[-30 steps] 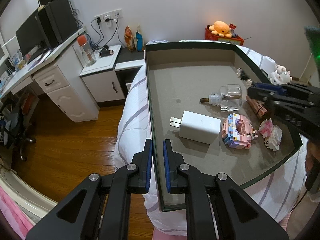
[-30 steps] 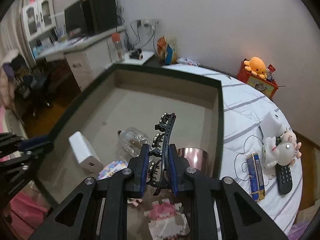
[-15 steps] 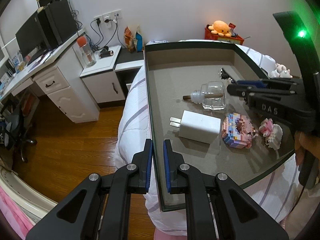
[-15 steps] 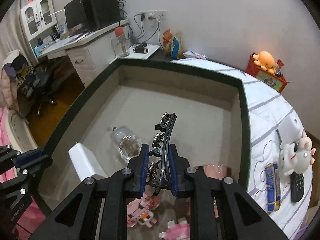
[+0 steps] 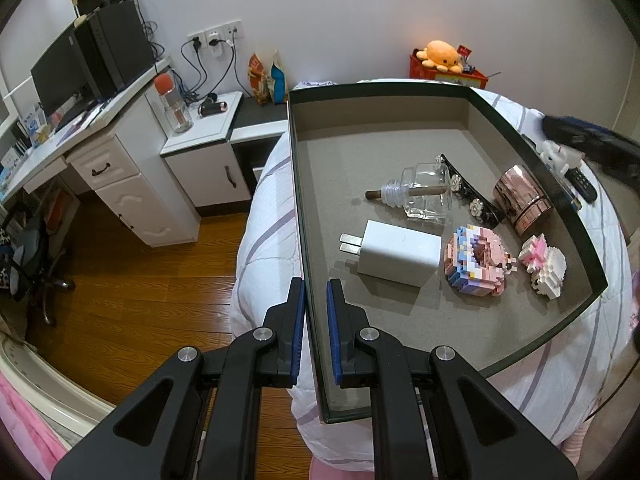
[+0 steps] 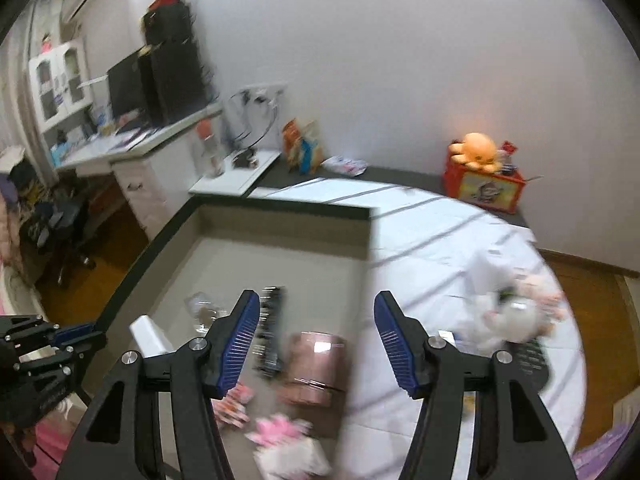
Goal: Organize rigid objects
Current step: 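Carry the black hair clip into the tray and open the right tool, then move the right tool to the blue-gold box and grasp it, then carry the blue-gold box into the tray beside the cup and release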
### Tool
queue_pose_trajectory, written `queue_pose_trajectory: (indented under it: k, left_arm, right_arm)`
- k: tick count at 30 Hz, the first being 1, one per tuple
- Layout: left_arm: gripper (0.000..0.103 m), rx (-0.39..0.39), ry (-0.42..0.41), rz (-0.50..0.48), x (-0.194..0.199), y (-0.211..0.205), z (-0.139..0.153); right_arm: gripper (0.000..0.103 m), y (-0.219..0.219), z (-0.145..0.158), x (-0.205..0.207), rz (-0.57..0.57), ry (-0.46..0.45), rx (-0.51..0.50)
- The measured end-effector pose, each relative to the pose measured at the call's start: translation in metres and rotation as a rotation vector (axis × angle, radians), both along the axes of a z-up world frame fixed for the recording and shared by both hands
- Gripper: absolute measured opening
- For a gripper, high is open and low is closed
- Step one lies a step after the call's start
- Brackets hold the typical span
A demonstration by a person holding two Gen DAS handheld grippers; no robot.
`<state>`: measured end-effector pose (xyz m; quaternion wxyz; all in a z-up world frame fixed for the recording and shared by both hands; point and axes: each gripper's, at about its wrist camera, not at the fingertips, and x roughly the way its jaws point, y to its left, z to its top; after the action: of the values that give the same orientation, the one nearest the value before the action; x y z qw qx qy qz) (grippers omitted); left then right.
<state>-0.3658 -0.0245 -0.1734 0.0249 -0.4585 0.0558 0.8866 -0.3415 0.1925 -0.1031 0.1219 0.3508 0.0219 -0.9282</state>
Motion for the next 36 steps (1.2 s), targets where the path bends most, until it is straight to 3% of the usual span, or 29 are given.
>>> queue_pose_trajectory:
  k: [4,8,16,20,24,26,31,36]
  left_arm:
    - [0.010,0.007,0.003,0.001,0.001,-0.001,0.000]
    - [0.010,0.014,0.001,0.001,0.001,-0.002,0.000]
    - [0.010,-0.003,-0.001,0.006,0.001,0.000,0.000]
    - [0.010,-0.006,-0.003,0.006,0.000,0.000,0.000]
    - [0.010,-0.007,-0.004,0.009,0.000,0.000,0.000]
    - [0.010,-0.009,-0.004,0.009,0.000,0.000,-0.001]
    - [0.010,-0.006,-0.004,0.010,0.000,0.001,-0.001]
    - [0.010,-0.005,-0.004,0.010,0.000,0.000,0.000]
  right_arm:
    - [0.061,0.046,0.004,0.013,-0.100,0.013,0.007]
    - [0.061,0.087,-0.016,0.015,-0.161,-0.051,0.047]
    - [0.061,0.091,-0.069,-0.002,-0.112,-0.155,0.069]
    - [0.040,0.087,-0.086,-0.018,-0.091,-0.182,0.060]
    - [0.035,0.087,-0.091,-0.024,-0.077,-0.186,0.051]
    - [0.017,0.088,-0.091,-0.025,-0.073,-0.184,0.054]
    - [0.015,0.095,-0.090,-0.024,-0.061,-0.194,0.010]
    - [0.015,0.090,-0.068,-0.012,-0.056,-0.144,-0.021]
